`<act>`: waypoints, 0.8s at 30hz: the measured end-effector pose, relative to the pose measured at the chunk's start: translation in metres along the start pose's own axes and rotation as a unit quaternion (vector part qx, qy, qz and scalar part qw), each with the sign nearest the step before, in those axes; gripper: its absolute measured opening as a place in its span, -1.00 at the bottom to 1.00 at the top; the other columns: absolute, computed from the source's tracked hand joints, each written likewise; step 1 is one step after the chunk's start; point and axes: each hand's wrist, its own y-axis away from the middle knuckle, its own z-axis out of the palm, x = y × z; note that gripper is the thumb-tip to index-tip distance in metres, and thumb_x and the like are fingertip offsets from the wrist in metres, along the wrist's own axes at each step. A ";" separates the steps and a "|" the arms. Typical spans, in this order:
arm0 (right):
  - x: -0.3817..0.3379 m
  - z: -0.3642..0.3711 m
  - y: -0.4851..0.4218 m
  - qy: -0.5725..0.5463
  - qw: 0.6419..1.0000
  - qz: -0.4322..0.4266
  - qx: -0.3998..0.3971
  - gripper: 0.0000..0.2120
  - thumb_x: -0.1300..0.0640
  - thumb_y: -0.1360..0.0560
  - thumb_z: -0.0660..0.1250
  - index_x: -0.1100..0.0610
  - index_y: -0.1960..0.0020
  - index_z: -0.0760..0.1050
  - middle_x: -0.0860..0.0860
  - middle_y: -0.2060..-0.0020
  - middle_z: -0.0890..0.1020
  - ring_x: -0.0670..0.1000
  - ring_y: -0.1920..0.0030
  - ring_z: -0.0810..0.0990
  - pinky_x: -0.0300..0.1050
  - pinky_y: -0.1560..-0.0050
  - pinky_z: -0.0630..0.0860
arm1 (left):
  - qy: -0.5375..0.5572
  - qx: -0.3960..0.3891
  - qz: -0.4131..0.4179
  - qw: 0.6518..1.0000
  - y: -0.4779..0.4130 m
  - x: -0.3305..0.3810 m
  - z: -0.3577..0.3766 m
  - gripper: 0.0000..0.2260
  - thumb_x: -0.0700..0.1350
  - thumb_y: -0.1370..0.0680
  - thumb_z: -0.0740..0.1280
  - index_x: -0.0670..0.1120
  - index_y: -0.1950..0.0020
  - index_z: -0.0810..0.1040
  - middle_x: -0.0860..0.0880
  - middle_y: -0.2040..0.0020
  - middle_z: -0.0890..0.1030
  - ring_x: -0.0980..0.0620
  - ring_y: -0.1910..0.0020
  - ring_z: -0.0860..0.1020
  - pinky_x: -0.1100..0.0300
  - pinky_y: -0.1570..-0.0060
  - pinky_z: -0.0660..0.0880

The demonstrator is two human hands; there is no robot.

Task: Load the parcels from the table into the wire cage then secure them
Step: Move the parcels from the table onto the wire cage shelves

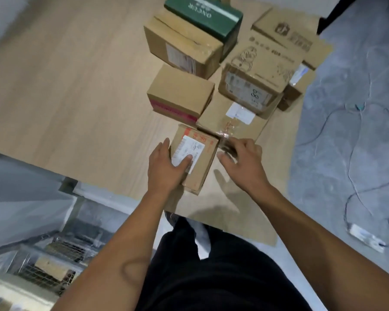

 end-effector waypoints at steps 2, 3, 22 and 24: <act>-0.009 0.014 0.006 0.005 0.998 0.011 0.063 -0.51 -0.15 -0.57 0.33 0.01 -0.44 0.44 0.03 -0.20 0.41 0.06 -0.27 0.29 -0.08 -0.34 0.32 | 0.025 -0.038 0.009 0.999 -0.012 -0.011 0.003 -0.25 0.26 -0.51 0.43 0.03 -0.61 0.26 0.00 -0.53 0.42 -0.03 -0.49 0.37 -0.07 -0.39 0.40; -0.014 0.021 0.009 0.004 0.995 0.022 0.101 -0.50 -0.18 -0.55 0.32 0.02 -0.41 0.46 0.02 -0.18 0.41 0.03 -0.22 0.29 -0.11 -0.29 0.32 | 0.034 -0.051 0.014 0.998 -0.016 -0.017 0.004 -0.28 0.25 -0.50 0.44 0.06 -0.58 0.28 0.04 -0.47 0.47 0.03 -0.42 0.44 -0.01 -0.30 0.45; -0.085 0.093 0.012 -0.230 0.954 -0.096 -0.166 -0.35 -0.16 -0.50 0.32 -0.36 -0.55 0.20 -0.16 -0.20 0.39 -0.48 -0.20 0.38 -0.65 -0.05 0.32 | 0.288 0.185 -0.103 0.934 0.077 -0.051 -0.041 -0.60 0.13 -0.60 0.41 0.21 -0.41 0.42 0.31 -0.14 0.59 0.37 -0.02 0.61 0.45 0.08 0.51; -0.112 0.109 0.017 -0.214 0.946 -0.138 -0.202 -0.35 -0.13 -0.53 0.34 -0.32 -0.57 0.20 -0.16 -0.20 0.38 -0.49 -0.20 0.39 -0.66 -0.06 0.30 | 0.320 0.242 -0.117 0.909 0.092 -0.068 -0.053 -0.55 0.15 -0.61 0.39 0.19 -0.48 0.40 0.23 -0.24 0.58 0.33 -0.17 0.57 0.42 -0.06 0.51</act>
